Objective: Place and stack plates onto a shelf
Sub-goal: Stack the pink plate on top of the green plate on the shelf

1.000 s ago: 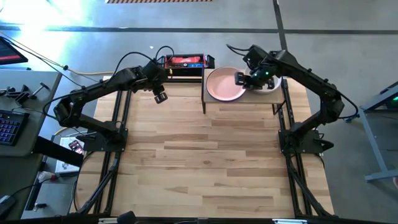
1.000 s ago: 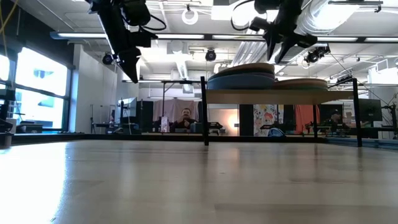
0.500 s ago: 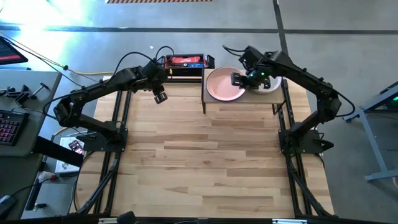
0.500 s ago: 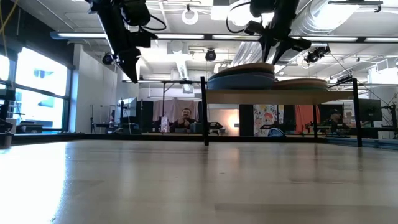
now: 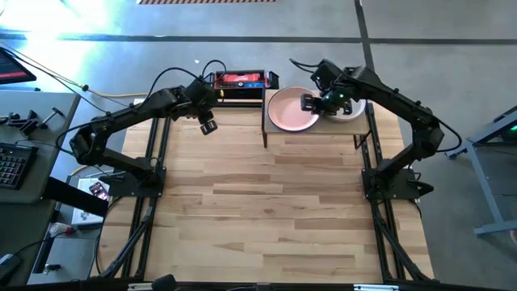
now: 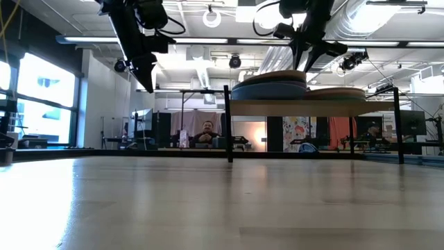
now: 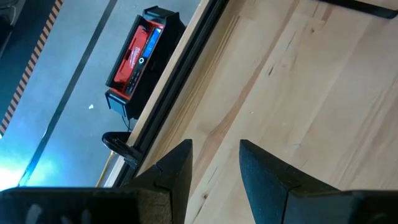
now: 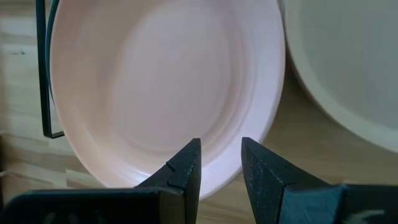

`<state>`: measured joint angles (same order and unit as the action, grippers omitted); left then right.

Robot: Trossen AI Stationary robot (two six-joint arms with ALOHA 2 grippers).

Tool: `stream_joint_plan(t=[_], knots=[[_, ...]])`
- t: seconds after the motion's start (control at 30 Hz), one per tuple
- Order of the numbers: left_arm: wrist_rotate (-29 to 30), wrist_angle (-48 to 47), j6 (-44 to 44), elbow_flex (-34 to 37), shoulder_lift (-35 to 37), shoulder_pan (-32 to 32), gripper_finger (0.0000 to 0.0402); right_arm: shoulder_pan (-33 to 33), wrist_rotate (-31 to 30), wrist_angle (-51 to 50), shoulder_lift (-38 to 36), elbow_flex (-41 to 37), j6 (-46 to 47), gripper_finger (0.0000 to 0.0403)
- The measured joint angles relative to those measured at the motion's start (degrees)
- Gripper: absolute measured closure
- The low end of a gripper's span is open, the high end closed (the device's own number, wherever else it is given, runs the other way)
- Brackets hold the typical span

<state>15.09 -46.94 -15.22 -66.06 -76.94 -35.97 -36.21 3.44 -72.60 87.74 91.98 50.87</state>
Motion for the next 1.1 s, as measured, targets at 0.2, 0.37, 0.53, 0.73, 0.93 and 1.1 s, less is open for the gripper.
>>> stream_joint_plan(t=[0.2, 0.37, 0.53, 0.73, 0.93, 1.1], knots=[[0.0, 0.0, 0.0, 0.0, 0.0, 0.0, 0.0280, 1.0, -1.4, 1.0, 0.0, 0.0, 2.0, 0.0308], [0.0, 0.0, 0.0, 0.0, 0.0, 0.0, 0.0280, 2.2, -2.2, 1.1, 0.0, 0.0, 2.4, 0.0308], [0.0, 0.0, 0.0, 0.0, 0.0, 0.0, 0.0280, 2.3, -2.3, 1.1, 0.0, 0.0, -0.1, 0.0308], [0.0, 0.0, 0.0, 0.0, 0.0, 0.0, 0.0280, 2.2, -2.1, 0.4, -0.1, 0.0, -4.6, 0.0308], [0.0, 0.0, 0.0, 0.0, 0.0, 0.0, 0.0280, 2.2, -1.9, -3.9, -0.7, 1.1, -7.3, 0.0308], [-0.8, 0.3, 0.0, 0.0, 0.0, 0.0, 0.0280, 2.1, -4.1, -5.3, -0.9, 3.5, -8.6, 0.0308]])
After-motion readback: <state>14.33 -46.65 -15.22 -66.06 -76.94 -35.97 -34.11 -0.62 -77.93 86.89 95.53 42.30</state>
